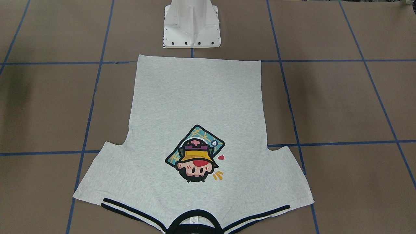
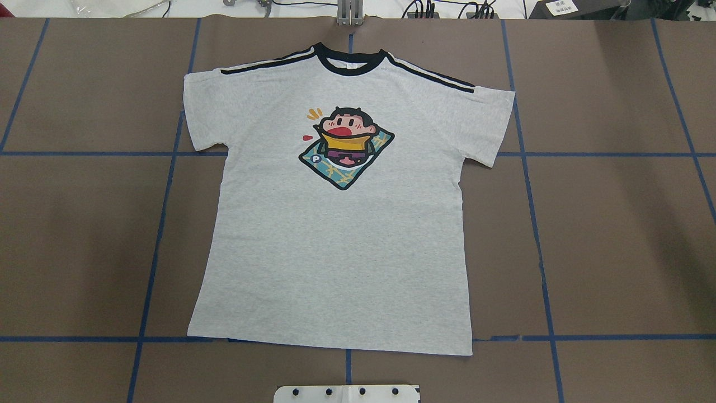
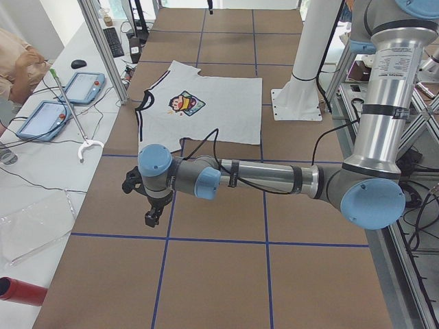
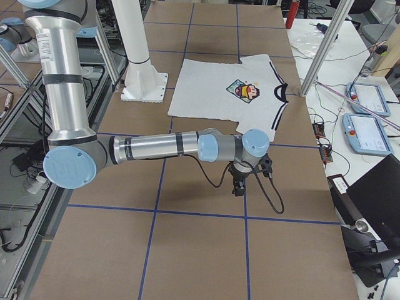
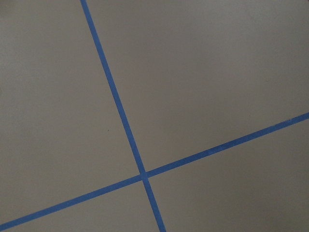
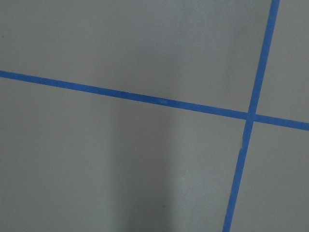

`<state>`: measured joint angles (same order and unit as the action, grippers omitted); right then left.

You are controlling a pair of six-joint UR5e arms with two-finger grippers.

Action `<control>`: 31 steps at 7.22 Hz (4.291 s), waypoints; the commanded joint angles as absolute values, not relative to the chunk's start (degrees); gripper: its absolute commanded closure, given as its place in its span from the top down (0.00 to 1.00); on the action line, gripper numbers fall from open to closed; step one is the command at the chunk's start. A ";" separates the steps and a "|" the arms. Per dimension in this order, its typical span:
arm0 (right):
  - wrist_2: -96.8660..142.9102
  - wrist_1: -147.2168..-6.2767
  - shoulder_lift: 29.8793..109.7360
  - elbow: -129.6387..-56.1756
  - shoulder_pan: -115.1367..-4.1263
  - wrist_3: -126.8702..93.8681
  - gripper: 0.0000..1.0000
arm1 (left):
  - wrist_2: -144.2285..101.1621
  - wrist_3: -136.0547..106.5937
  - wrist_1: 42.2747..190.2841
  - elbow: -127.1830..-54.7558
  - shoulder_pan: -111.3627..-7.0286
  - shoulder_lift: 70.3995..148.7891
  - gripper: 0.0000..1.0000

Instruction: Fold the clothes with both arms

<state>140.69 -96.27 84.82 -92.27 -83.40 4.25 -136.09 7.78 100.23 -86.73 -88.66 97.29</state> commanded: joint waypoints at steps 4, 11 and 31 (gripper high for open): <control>139.74 -93.19 85.86 -92.72 -83.58 4.39 1.00 | -133.95 5.98 101.07 -87.36 -89.47 97.65 1.00; 129.73 -73.54 62.98 -78.04 -67.95 -33.43 1.00 | -134.38 6.07 104.33 -87.80 -89.38 95.89 1.00; 116.63 -47.37 52.38 -60.44 -56.95 -68.20 0.00 | -134.30 5.89 108.46 -88.50 -89.38 95.89 1.00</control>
<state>116.28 -47.14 52.20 -56.72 -56.88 -67.73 -134.30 5.92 108.50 -88.34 -89.37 95.89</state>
